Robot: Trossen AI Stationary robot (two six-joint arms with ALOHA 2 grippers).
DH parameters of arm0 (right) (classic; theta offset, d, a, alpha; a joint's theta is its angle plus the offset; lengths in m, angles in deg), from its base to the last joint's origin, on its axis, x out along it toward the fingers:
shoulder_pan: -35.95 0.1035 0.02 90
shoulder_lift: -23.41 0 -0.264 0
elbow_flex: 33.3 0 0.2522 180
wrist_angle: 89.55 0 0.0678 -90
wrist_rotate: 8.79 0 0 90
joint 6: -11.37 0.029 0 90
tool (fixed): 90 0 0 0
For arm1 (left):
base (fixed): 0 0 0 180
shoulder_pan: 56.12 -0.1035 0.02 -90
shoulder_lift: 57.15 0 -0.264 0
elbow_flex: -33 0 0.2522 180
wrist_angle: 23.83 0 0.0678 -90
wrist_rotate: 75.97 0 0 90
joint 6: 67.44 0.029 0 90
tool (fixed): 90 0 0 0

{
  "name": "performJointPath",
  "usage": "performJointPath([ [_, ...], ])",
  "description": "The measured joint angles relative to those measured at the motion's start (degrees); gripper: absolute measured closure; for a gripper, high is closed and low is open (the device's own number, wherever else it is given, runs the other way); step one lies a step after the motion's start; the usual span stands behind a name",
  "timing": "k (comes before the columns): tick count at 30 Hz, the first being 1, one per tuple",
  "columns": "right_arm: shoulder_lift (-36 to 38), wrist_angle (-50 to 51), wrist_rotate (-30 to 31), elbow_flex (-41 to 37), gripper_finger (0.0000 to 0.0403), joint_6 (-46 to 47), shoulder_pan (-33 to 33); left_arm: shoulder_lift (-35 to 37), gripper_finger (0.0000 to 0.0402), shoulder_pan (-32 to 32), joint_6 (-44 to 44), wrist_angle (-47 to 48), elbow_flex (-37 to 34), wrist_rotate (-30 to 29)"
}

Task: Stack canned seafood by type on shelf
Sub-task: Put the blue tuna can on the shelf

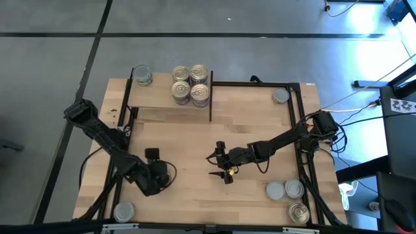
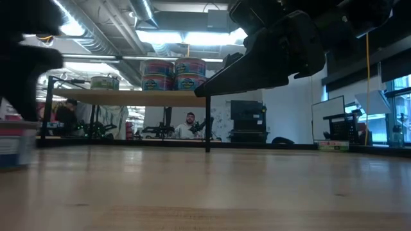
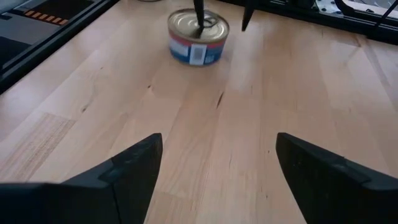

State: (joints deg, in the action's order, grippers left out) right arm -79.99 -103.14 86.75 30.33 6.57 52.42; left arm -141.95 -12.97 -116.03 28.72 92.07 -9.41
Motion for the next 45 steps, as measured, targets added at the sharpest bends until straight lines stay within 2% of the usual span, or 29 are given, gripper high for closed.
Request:
performJointPath([
  [8, 0.00, 0.02, 0.00, 0.02, 0.0091, 0.00, 0.00, -5.54, 0.0137, -7.32, 15.68, -13.43, 0.28, -1.65],
  [16, 0.00, -0.07, 0.00, 0.02, 0.0091, 0.00, 0.00, -6.54, 0.0137, -15.55, 30.56, -32.59, -0.25, -0.61],
  [21, 0.00, -1.92, -0.61, 0.02, 0.0091, -0.03, 0.00, -7.42, 0.0137, -21.05, 36.00, -39.57, -0.14, -1.44],
  [26, 0.00, -1.58, -0.61, 0.02, 0.0091, -0.02, 0.00, -4.47, 0.0137, -22.57, 35.41, -38.56, 1.34, 0.04],
  [30, 0.00, -1.28, -0.61, 0.02, 0.0091, 0.28, 0.00, -0.39, 0.0139, -19.52, 31.14, -31.75, 1.91, 4.03],
  [34, 0.00, -2.87, -2.57, 0.02, 0.0091, 4.67, 0.09, 0.37, 0.0161, -14.44, 26.05, -26.27, 1.76, 4.09],
  [40, 0.00, -7.19, -5.09, 0.02, 0.0091, 6.43, 0.09, -0.09, 0.0223, -8.17, 20.59, -37.20, -5.04, 1.41],
  [45, 0.00, -9.62, -5.16, 0.02, 0.0091, 7.48, 0.00, -0.96, 0.0269, -6.64, 19.16, -48.08, -10.76, -0.15],
])
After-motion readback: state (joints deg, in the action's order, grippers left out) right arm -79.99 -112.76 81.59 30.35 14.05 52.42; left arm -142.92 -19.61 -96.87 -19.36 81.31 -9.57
